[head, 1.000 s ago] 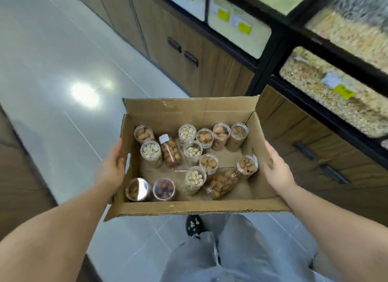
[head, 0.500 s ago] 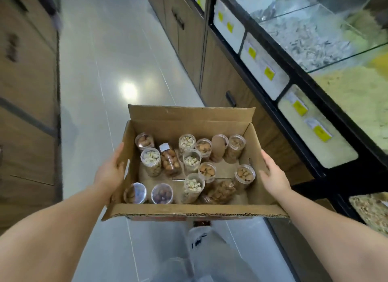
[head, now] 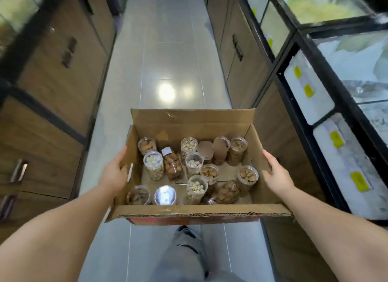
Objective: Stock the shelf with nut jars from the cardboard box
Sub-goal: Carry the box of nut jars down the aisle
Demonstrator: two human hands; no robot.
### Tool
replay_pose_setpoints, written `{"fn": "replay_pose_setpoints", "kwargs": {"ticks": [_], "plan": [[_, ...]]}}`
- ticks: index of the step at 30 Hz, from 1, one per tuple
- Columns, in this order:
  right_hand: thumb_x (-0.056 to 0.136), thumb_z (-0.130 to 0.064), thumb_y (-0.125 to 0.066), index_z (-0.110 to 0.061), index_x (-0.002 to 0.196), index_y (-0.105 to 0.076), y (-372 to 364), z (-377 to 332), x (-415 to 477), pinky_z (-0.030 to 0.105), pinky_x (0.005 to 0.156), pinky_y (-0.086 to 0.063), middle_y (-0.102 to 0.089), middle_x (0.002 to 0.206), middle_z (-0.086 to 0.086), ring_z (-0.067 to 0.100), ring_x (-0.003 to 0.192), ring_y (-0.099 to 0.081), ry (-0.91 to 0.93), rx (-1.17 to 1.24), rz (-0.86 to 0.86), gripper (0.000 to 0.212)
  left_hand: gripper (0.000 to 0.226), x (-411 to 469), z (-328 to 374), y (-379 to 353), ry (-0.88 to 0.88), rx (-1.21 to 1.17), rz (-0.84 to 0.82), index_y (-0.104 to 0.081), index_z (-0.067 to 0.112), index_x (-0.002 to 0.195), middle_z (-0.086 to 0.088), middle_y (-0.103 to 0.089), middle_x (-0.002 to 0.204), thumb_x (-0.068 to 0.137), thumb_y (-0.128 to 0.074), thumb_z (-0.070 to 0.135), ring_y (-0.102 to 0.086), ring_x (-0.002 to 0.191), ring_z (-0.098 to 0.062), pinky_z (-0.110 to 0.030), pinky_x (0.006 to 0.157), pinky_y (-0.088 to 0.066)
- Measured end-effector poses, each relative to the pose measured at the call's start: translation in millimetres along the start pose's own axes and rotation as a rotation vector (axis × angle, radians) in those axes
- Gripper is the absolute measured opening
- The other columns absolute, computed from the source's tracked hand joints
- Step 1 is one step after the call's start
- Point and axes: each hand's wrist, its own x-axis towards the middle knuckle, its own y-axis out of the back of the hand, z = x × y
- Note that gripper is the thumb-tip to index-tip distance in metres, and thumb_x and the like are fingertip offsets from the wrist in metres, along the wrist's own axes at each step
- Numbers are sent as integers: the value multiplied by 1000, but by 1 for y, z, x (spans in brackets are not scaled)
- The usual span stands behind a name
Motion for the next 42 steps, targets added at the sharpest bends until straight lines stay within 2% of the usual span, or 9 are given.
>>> {"fn": "replay_pose_setpoints", "kwargs": {"ticks": [6,11,15,19,21,26,33,38,42], "plan": [[96,-13,-49,-43,146,-22,3,-88,124,45,95,-50,-53,135,2,25,115,-56,-16,-4,-23,64,55,126,64,38,79,33,20,-26,41,146,-9,-56,131,100,-41,16,-58,108,-30,-43,93,-48],[96,-12,-49,-43,146,-23,20,-156,228,47,94,-50,-53,135,5,27,114,-56,25,-20,3,65,54,222,120,58,79,4,35,-23,39,148,-8,-52,135,101,-37,15,-55,114,-29,-40,94,-46],[96,-11,-50,-41,147,-23,37,-210,326,44,92,-51,-54,133,6,26,110,-58,64,-59,-5,65,54,304,159,61,99,-27,86,-26,38,148,-9,-53,135,101,-38,14,-57,109,-27,-37,88,-47],[96,-11,-50,-39,147,-24,54,-266,429,47,97,-48,-54,133,5,27,113,-56,98,-76,-58,63,55,387,196,63,143,-51,125,-25,39,148,-10,-58,126,101,-39,15,-57,80,-13,-24,67,-46],[95,-12,-51,-41,146,-24,63,-295,479,47,96,-49,-56,131,4,27,110,-59,109,-109,-65,64,54,428,218,68,177,-76,145,-26,38,148,-12,-59,124,100,-39,14,-56,73,-13,-21,60,-44],[95,-12,-51,-44,145,-24,76,-370,589,46,93,-50,-55,133,5,29,111,-58,142,-173,-83,65,55,521,258,82,213,-100,205,-27,37,148,-11,-57,130,100,-41,14,-59,98,-27,-34,83,-47],[95,-10,-49,-38,147,-24,57,-474,734,43,94,-47,-55,133,8,31,112,-57,186,-208,-96,64,55,688,280,110,229,-74,213,-26,38,147,-7,-53,137,100,-42,16,-58,108,-27,-30,84,-45],[94,-10,-49,-33,148,-25,40,-547,824,39,92,-45,-55,134,7,31,113,-56,190,-243,-106,63,55,807,300,149,222,-13,182,-26,37,148,-7,-54,135,99,-42,15,-58,104,-27,-33,85,-45],[93,-9,-49,-33,148,-25,34,-593,895,42,96,-46,-55,135,5,29,114,-57,156,-177,-126,64,55,897,326,180,221,-8,165,-27,43,146,-6,-57,130,99,-42,19,-53,87,-17,-29,74,-44]]}}
